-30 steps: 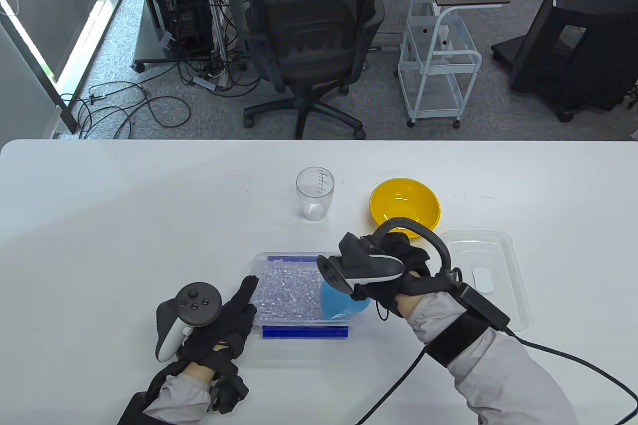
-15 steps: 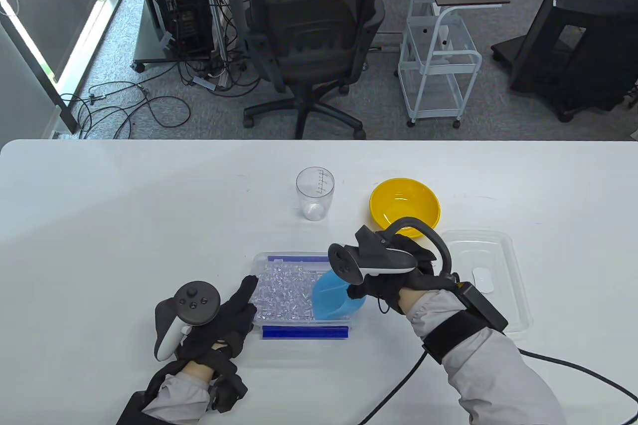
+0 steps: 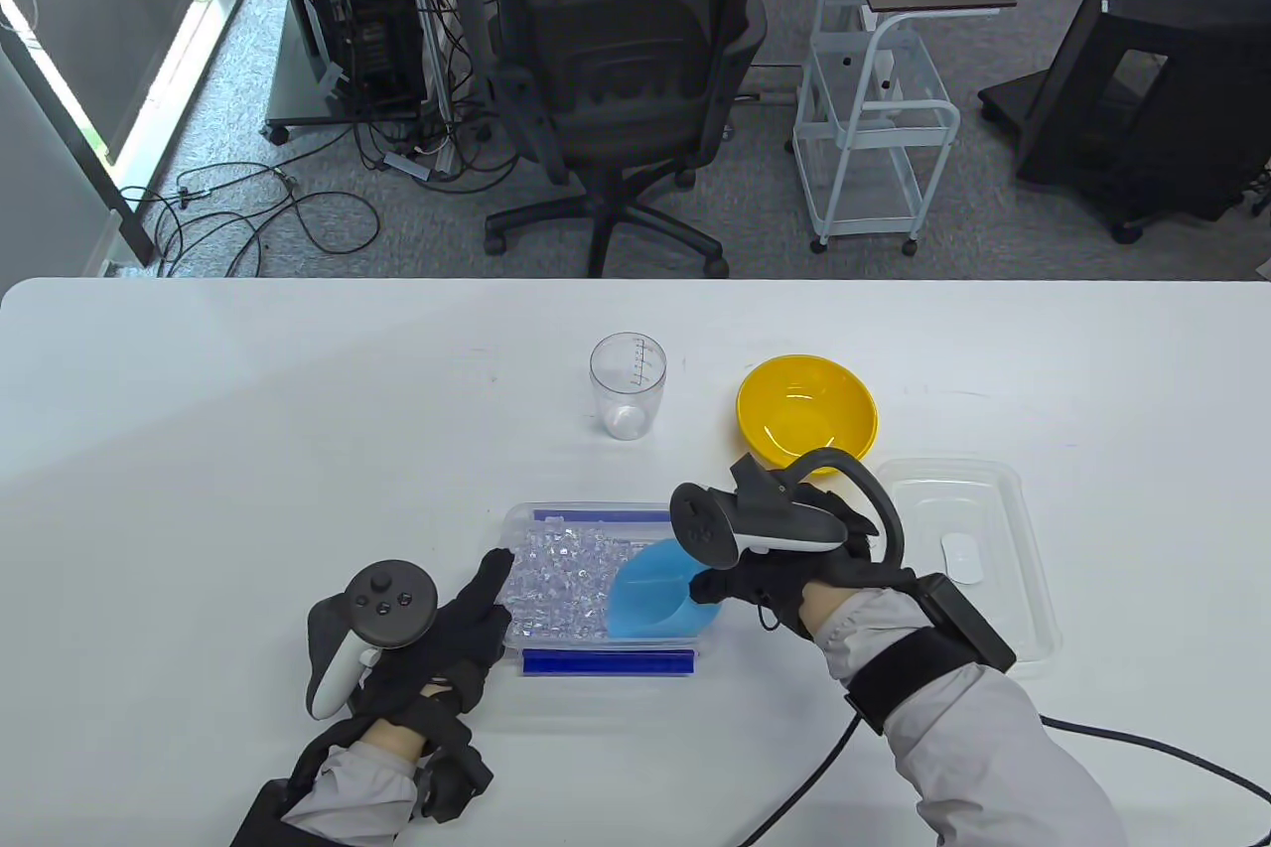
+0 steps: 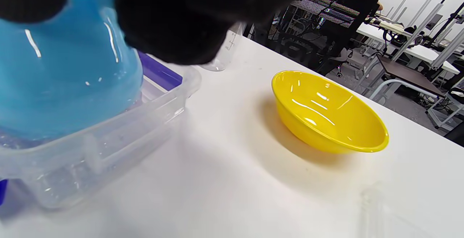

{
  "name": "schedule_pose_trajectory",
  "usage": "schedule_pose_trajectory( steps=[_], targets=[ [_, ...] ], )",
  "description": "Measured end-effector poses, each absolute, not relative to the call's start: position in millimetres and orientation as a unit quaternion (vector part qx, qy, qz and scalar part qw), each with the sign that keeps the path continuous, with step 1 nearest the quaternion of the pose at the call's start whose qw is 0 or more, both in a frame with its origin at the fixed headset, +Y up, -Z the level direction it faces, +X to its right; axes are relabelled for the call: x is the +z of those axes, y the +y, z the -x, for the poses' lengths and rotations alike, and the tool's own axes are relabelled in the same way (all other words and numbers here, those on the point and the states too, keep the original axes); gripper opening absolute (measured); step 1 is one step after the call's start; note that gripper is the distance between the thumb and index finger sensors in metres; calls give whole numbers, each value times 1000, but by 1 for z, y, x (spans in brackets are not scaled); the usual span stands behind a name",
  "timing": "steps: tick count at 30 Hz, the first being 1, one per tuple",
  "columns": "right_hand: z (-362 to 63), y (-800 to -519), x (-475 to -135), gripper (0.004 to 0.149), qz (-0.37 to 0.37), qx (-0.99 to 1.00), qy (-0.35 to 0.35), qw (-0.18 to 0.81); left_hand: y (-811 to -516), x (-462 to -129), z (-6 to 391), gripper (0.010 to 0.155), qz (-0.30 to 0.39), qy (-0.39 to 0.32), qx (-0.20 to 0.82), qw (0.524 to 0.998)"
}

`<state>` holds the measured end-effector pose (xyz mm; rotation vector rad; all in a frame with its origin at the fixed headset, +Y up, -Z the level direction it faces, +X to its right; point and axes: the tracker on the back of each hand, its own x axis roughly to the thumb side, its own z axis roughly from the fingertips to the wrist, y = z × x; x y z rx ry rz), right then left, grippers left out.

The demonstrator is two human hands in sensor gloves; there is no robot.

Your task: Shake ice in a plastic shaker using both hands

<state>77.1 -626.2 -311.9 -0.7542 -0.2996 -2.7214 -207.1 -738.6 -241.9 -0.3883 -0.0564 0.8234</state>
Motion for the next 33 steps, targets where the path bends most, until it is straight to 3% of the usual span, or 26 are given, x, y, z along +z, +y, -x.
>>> schedule_pose_trajectory(
  steps=[6,16,23,33],
  targets=[
    [-79,-627,-313,57,255,-950,-118,135,-740,-242,209,59,196,-22,413,889],
    [-54,-611,-316,58,247,-934,-111,231,-740,-242,209,60,197,-24,411,890],
    [-69,-628,-322,57,287,-941,-82,162,-740,-242,209,60,198,-25,412,889],
    [-93,-658,-322,57,254,-959,-109,65,-739,-243,208,61,197,-24,409,890]
  ],
)
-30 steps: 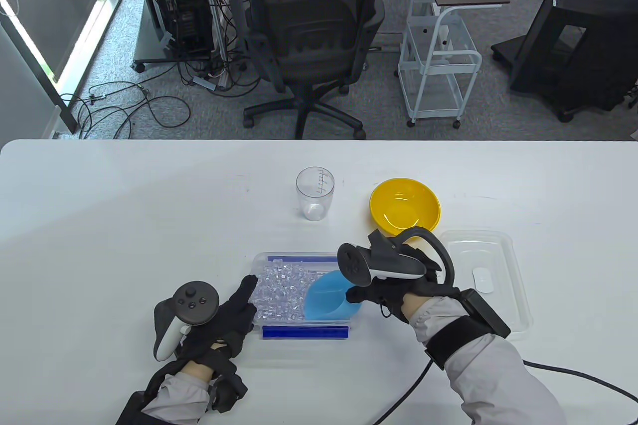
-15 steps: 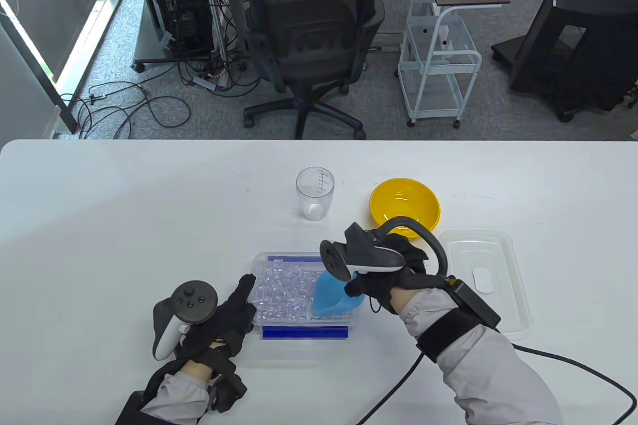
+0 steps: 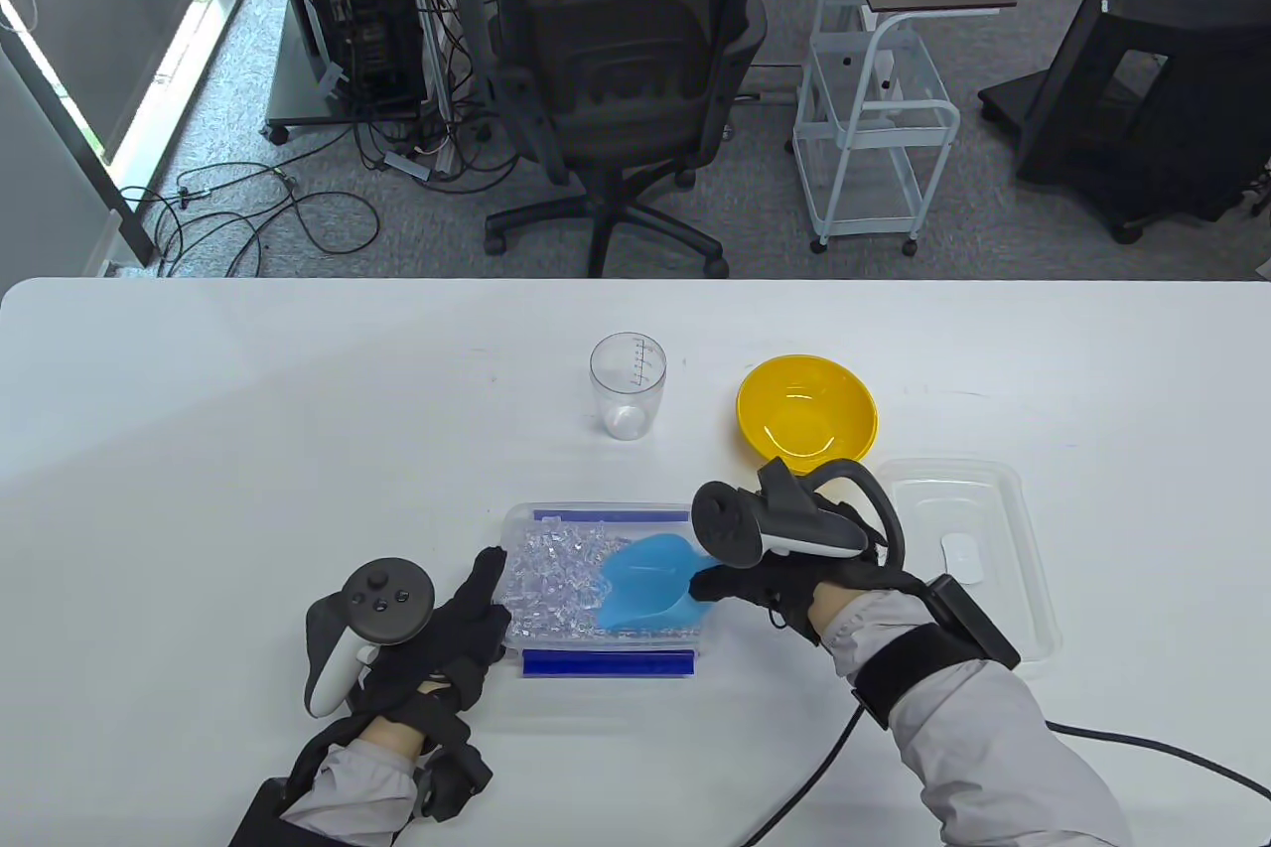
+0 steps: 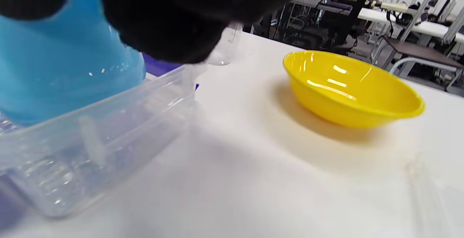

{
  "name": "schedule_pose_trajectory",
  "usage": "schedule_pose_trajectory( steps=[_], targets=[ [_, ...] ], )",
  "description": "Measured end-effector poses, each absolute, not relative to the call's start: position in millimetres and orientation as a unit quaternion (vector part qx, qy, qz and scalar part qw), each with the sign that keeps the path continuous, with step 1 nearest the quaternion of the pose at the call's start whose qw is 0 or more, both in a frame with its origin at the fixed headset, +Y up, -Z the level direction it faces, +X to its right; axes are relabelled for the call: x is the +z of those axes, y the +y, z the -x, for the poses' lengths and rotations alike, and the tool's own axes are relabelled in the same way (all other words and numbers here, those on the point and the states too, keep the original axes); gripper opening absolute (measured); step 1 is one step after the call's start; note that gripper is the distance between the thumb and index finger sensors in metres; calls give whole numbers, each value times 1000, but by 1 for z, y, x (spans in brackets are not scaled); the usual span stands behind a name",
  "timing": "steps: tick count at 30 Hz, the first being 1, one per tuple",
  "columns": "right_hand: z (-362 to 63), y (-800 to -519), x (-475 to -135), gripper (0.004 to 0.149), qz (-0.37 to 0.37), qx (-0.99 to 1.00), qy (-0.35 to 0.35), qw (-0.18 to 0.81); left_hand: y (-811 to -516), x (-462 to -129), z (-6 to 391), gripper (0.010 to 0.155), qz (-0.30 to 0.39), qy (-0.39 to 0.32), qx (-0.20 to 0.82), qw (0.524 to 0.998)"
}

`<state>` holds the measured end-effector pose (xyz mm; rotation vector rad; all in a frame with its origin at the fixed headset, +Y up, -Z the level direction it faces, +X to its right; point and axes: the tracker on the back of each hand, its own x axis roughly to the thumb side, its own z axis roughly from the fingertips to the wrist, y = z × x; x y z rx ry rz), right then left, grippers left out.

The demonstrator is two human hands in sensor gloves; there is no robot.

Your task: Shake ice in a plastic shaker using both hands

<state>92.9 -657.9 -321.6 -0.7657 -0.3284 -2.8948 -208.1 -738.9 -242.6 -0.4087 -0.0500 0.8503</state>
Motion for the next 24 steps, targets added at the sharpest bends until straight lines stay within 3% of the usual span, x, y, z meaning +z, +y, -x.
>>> schedule_pose_trajectory(
  steps=[11,24],
  targets=[
    [-81,-691,-318,57,236,-970,-59,-14,-738,-244,209,60,198,-29,407,891],
    [-94,-695,-319,57,235,-968,-61,-57,-737,-241,205,60,191,-27,395,898]
  ],
)
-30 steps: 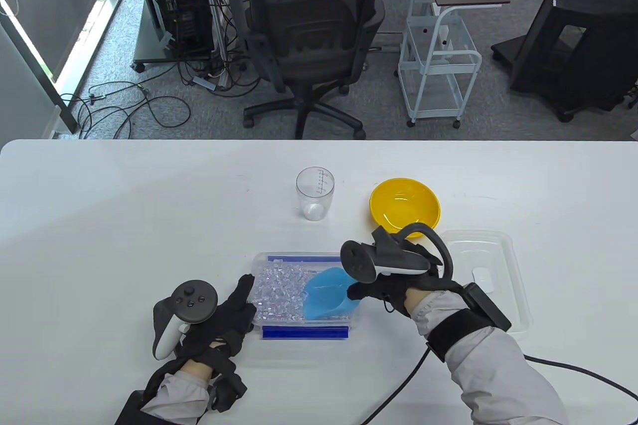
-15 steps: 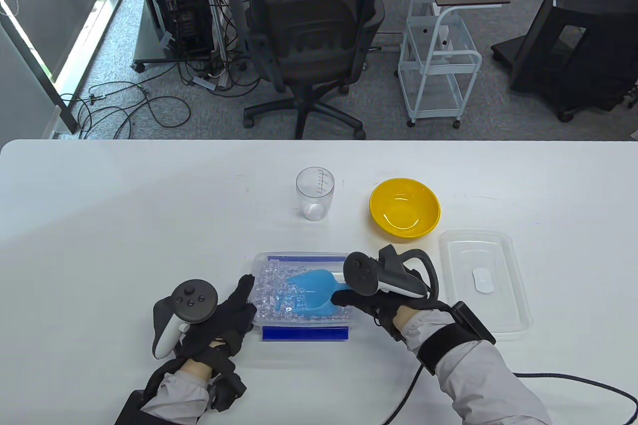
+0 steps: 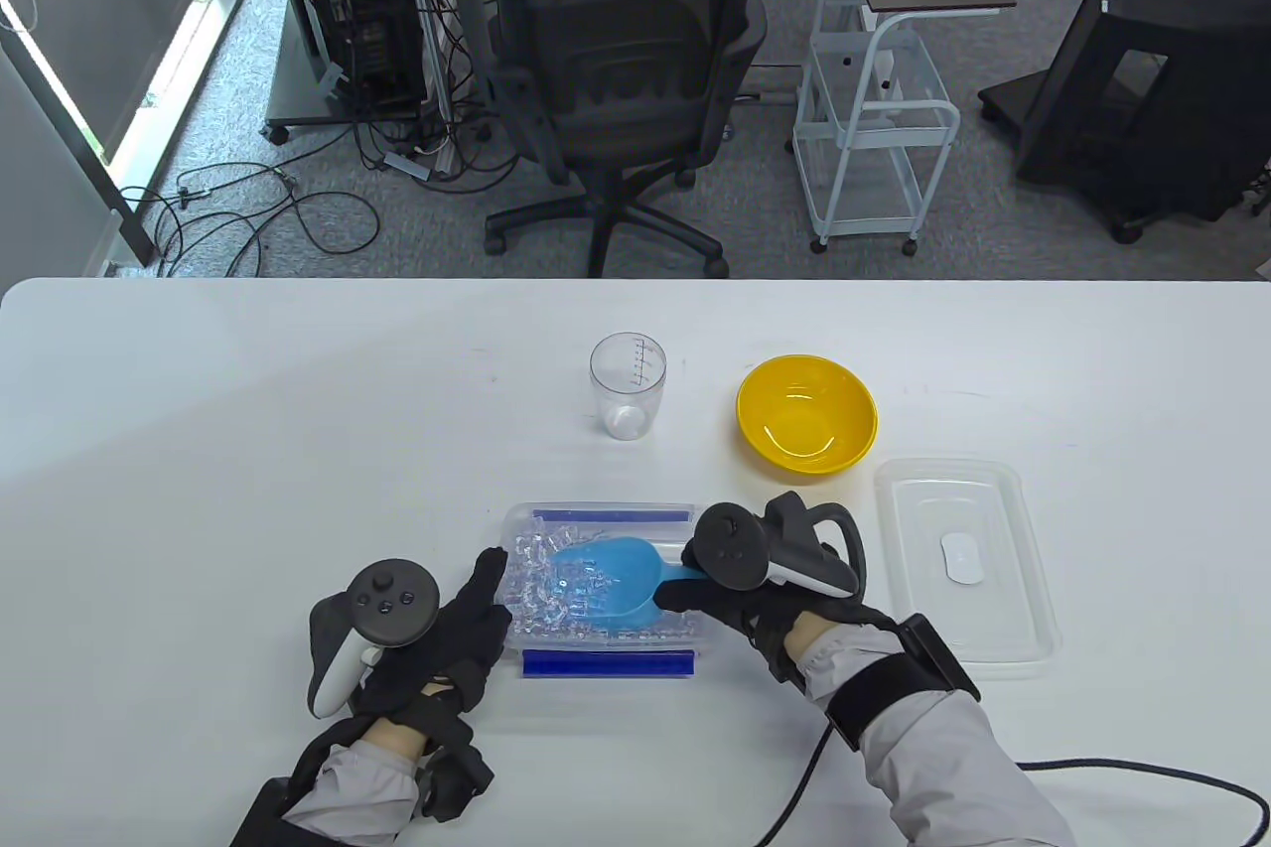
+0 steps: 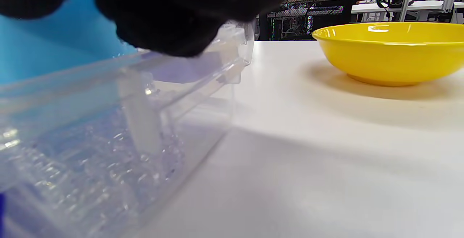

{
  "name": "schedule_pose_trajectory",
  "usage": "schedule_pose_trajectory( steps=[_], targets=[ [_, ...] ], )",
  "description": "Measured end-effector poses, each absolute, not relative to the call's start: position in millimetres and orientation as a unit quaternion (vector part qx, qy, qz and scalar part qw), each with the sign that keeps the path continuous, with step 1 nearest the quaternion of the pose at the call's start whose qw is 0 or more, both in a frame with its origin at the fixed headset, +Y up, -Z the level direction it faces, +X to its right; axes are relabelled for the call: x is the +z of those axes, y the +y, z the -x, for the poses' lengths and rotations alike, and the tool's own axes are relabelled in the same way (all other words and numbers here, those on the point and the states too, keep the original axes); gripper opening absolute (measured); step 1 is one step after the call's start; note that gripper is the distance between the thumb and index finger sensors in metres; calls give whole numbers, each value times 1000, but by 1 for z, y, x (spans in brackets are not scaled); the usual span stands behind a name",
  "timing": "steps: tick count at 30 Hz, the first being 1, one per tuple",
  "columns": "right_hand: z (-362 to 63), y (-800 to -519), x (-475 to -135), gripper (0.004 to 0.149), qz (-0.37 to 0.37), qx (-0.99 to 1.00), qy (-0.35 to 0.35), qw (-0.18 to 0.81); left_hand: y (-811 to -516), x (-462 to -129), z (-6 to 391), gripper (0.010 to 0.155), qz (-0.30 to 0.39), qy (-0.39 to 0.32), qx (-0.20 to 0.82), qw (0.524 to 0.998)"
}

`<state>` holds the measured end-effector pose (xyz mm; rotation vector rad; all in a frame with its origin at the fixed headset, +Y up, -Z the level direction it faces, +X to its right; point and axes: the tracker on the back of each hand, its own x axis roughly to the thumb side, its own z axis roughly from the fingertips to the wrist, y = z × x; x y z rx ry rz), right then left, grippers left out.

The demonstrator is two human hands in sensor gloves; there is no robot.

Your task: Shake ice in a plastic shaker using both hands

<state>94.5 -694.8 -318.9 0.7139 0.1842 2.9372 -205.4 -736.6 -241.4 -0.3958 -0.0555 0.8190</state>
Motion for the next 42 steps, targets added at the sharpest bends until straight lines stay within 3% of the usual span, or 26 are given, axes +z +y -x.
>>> schedule_pose_trajectory(
  steps=[14,26,34,42],
  targets=[
    [-133,-671,-311,57,-194,972,23,133,-736,-241,205,60,193,-27,396,897],
    [-158,-631,-314,57,-141,967,-33,208,-736,-241,204,60,192,-29,390,900],
    [-165,-600,-332,57,-86,975,-37,200,-735,-241,203,60,189,-30,383,904],
    [-157,-579,-370,57,-3,986,-37,165,-733,-241,201,60,189,-32,375,907]
  ],
)
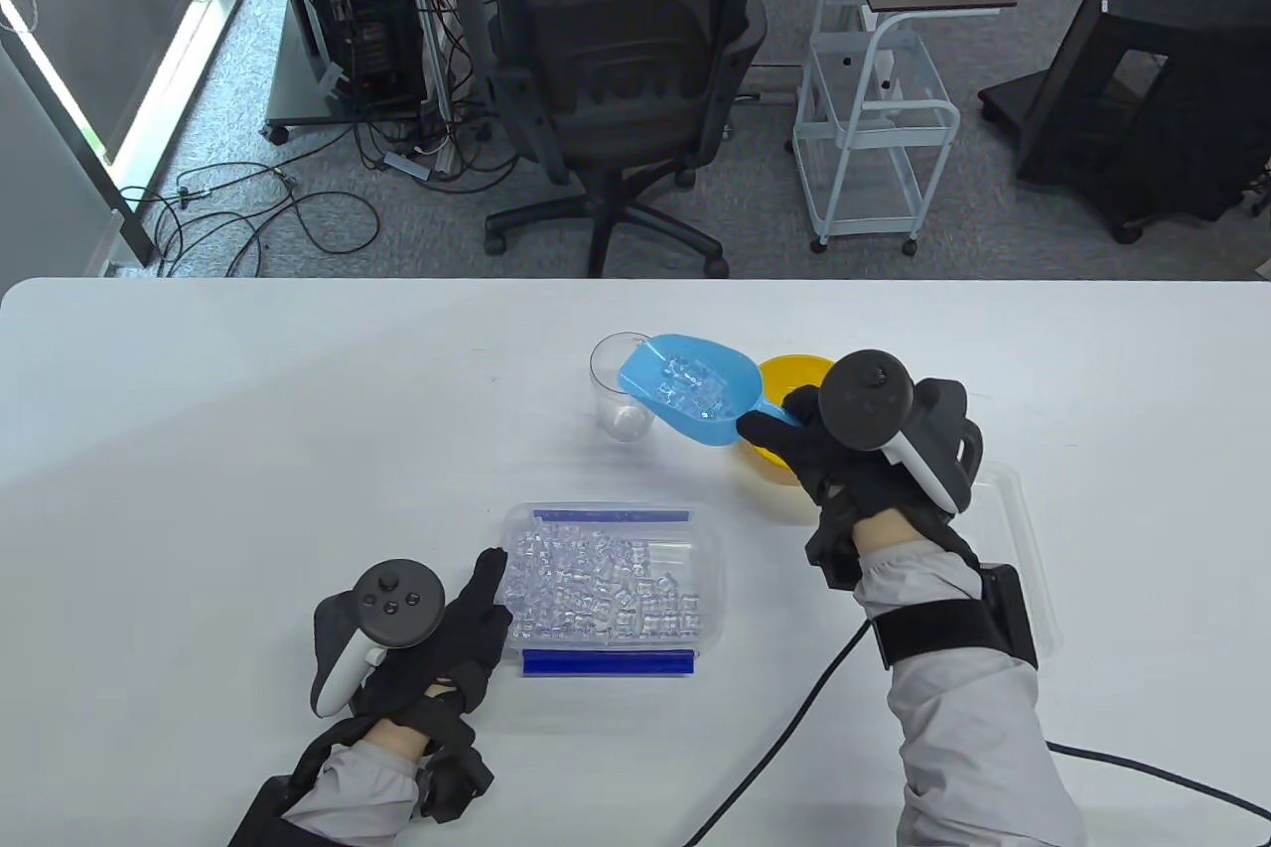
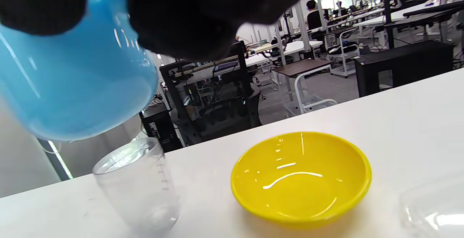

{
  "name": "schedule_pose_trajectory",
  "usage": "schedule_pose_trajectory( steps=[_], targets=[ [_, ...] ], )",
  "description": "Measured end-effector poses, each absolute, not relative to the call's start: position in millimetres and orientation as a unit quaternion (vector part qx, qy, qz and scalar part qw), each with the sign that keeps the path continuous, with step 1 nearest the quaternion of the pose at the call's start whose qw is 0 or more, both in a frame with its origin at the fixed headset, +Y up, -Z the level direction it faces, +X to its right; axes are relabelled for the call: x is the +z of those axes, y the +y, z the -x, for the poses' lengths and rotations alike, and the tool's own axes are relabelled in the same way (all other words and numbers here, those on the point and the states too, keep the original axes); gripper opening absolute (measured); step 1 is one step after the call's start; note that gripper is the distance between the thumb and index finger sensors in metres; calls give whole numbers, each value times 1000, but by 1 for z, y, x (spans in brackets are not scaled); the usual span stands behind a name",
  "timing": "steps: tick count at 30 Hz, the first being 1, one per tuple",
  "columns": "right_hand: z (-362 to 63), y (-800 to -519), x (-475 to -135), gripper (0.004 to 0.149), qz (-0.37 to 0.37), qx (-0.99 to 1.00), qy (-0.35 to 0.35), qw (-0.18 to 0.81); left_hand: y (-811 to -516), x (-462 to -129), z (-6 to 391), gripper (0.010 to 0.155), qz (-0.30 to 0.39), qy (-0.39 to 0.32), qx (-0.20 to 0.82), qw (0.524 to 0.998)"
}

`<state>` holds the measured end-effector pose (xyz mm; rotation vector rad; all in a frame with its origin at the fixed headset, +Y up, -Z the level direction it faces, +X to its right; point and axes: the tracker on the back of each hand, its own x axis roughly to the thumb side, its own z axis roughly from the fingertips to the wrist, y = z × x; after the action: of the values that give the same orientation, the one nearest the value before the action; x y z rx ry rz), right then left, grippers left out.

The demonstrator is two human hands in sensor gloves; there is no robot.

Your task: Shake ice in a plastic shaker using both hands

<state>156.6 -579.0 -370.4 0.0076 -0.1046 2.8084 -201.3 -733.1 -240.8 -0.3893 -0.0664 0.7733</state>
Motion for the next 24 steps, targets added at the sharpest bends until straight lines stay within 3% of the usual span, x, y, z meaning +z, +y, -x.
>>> schedule_pose_trajectory(
  steps=[12,24],
  targets=[
    [-117,-580,-415,57,40,998,9,55,-733,-241,202,60,189,-33,372,908],
    [-88,-571,-430,58,41,998,31,-44,-732,-241,201,60,189,-34,368,910]
  ],
)
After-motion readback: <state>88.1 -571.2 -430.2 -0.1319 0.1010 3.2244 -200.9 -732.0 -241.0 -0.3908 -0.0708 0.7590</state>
